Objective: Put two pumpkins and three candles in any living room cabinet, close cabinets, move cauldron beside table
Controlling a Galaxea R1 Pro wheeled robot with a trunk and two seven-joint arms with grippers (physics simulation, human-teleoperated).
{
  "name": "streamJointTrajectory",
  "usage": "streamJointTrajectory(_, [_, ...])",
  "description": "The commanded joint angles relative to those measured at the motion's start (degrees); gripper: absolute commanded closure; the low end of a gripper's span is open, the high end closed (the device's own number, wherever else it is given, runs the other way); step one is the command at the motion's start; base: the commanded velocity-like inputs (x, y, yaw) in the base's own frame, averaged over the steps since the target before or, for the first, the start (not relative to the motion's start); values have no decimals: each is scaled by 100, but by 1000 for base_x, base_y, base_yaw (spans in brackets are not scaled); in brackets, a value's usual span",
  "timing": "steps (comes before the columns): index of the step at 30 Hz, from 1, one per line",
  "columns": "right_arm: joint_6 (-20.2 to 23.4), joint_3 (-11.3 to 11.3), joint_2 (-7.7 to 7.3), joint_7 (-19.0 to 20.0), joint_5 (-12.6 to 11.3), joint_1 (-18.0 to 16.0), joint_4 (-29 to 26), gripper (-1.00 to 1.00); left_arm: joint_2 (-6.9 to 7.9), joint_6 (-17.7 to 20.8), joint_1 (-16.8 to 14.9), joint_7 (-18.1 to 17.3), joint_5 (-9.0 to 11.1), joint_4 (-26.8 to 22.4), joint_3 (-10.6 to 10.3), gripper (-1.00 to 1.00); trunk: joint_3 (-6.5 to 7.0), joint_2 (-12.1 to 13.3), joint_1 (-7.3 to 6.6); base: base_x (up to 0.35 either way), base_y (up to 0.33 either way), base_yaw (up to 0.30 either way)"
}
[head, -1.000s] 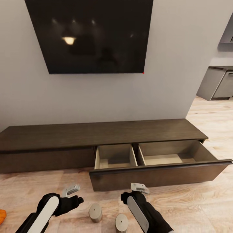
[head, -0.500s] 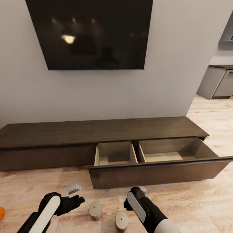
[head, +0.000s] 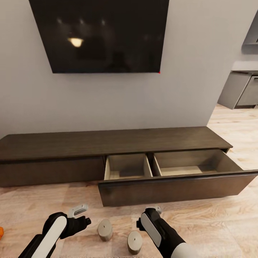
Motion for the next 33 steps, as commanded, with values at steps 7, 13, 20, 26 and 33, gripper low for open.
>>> streamJointTrajectory(7, [-43, 23, 0, 484, 23, 0, 8, -100, -10, -13, 0, 47, 4, -3, 0, -100, -126, -282, 154, 0, 0, 0])
streamJointTrajectory(13, [-69, 186, 0, 909, 40, 0, 11, -100, -18, -20, 3, 56, 2, -3, 1, -100, -234, -523, 286, 0, 0, 0])
streamJointTrajectory(20, [-420, 280, 0, 981, 39, 0, 109, -100, -19, -23, 2, 57, 5, -10, 4, -100, -360, -804, 440, 0, 0, 0])
streamJointTrajectory(26, [-707, 305, 0, 990, 42, 0, 192, -100, -5, -36, 1, 41, 4, -15, 4, -100, -480, -929, 514, 0, 0, 0])
streamJointTrajectory(33, [-855, 430, 0, 993, 56, 0, 204, -100, 15, -39, -1, 29, 7, -29, 99, -100, -635, -939, 532, 0, 0, 0])
